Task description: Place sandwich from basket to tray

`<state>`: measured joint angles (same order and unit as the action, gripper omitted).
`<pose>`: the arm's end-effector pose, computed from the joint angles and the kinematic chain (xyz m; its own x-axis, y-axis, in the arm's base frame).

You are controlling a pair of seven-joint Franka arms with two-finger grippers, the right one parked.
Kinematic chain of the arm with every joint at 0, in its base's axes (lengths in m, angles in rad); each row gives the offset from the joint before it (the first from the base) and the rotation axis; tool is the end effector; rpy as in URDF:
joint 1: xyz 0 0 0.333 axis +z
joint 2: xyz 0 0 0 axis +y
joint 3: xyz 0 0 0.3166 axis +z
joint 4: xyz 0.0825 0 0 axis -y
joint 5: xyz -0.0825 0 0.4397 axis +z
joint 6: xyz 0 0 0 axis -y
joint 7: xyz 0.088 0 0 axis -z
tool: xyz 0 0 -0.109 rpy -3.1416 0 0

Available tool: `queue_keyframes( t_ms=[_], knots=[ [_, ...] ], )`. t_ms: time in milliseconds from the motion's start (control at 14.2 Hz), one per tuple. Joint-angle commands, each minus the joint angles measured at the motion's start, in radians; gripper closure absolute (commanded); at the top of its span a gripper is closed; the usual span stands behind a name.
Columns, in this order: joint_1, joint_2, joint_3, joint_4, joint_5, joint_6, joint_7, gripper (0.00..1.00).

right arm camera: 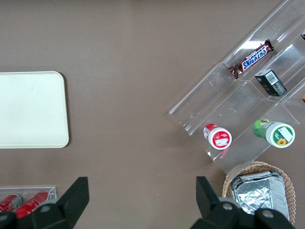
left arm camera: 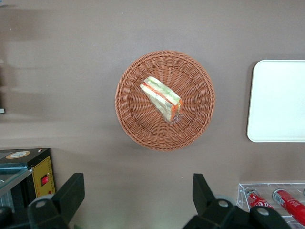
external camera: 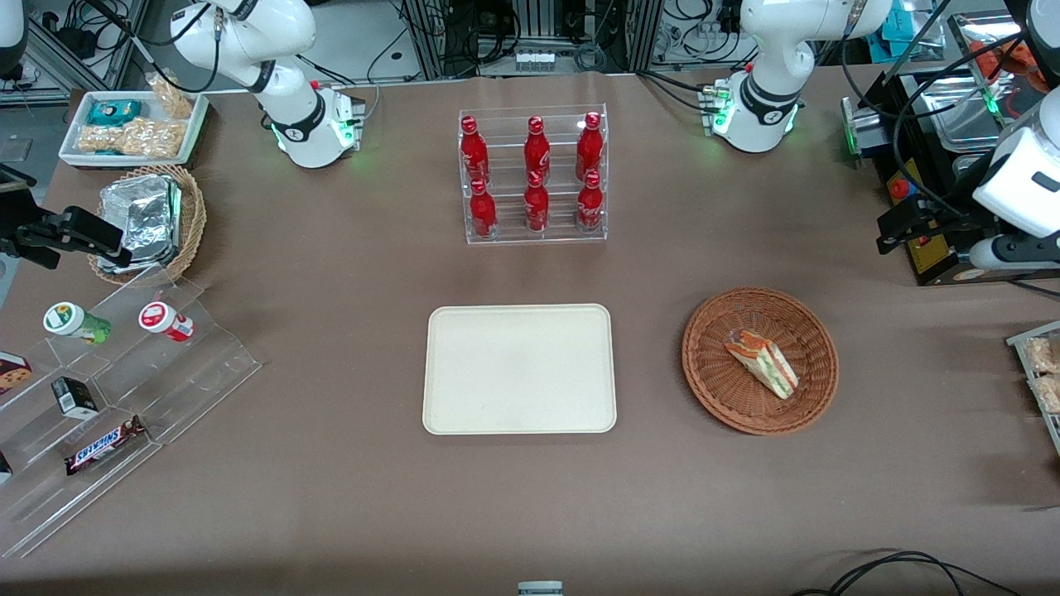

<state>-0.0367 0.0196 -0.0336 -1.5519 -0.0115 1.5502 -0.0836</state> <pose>0.6125 -0.0442 0.6193 0.9997 0.0131 -0.0222 0.0133 -0.9999 0.0103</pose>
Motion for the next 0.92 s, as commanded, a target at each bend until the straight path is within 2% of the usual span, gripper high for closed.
queue_keyframes(
  t_ms=[0,845],
  knots=[
    [0.009,0.022,-0.006,0.041,0.002,-0.033,0.015,0.0],
    [0.008,0.023,-0.008,0.012,0.002,-0.067,0.002,0.0]
  ],
)
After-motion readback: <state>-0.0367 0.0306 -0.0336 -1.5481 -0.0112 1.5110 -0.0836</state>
